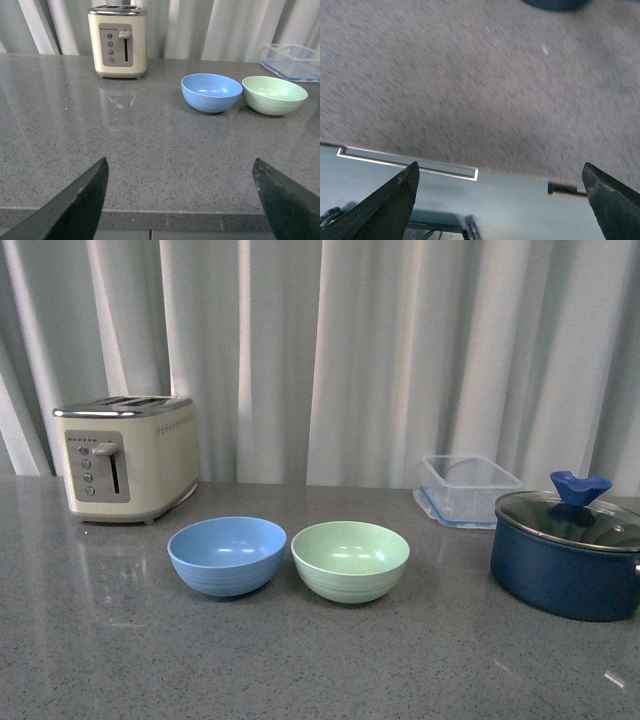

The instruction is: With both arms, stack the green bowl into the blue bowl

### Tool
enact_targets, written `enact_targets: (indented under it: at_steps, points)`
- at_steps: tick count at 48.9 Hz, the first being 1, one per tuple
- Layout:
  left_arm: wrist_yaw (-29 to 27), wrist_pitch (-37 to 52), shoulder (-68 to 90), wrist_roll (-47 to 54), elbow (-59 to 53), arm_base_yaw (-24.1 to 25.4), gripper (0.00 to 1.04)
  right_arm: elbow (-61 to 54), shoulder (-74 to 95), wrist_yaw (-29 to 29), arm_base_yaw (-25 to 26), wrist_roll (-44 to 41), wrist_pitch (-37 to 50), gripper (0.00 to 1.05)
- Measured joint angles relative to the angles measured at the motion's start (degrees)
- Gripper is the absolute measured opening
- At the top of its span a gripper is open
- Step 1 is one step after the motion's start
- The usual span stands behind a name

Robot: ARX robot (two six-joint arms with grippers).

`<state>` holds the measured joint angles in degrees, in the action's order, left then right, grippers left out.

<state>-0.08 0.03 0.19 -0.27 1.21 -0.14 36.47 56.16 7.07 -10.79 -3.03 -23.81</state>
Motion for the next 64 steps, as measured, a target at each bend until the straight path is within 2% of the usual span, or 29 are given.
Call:
enact_targets:
  at_steps: [5, 12, 23, 29, 42, 64]
  points:
    - [0.0, 0.0, 0.0, 0.0, 0.0, 0.0, 1.0, 9.9, 10.2, -0.2, -5.3, 1.0, -0.7, 0.95]
    - [0.0, 0.0, 0.0, 0.0, 0.0, 0.0, 0.98, 23.6, 22.8, -0.9, -11.0, 3.6, -0.5, 0.95]
    - [0.0, 0.0, 0.0, 0.0, 0.0, 0.0, 0.98, 44.5, 42.8, -1.2, -11.7, 14.7, -3.3, 0.95]
    - [0.0, 0.0, 0.0, 0.0, 0.0, 0.0, 0.98, 52.1, 49.6, -1.4, -11.7, 18.5, -3.7, 0.95]
    - [0.0, 0.0, 0.0, 0.0, 0.0, 0.0, 0.98, 61.5, 58.7, -2.9, -11.9, 20.7, -4.7, 0.95]
    - [0.0, 0.0, 0.0, 0.0, 0.0, 0.0, 0.98, 62.8, 64.5, -6.1, -8.9, 20.1, -3.1, 0.95]
